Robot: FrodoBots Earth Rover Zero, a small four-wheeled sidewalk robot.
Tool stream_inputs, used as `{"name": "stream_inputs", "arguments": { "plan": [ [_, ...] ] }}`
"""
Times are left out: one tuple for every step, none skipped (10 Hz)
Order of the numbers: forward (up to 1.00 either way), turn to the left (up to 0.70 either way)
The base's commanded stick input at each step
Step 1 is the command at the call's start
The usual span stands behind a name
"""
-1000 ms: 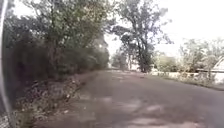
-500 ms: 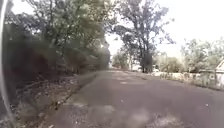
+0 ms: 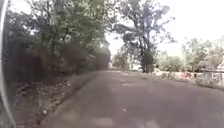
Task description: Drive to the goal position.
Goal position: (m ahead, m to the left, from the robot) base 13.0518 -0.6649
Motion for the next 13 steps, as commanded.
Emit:
{"name": "stream_inputs", "arguments": {
  "plan": [
    [0.7, 0.0],
    [0.7, 0.0],
    [0.7, 0.0],
    [0.7, 0.0],
    [0.7, 0.0],
    [0.7, 0.0],
    [0.7, -0.17],
    [0.7, -0.32],
    [0.7, -0.14],
    [0.7, -0.03],
    [0.7, 0.0],
    [0.7, 0.0],
    [0.7, 0.0]
  ]
}}
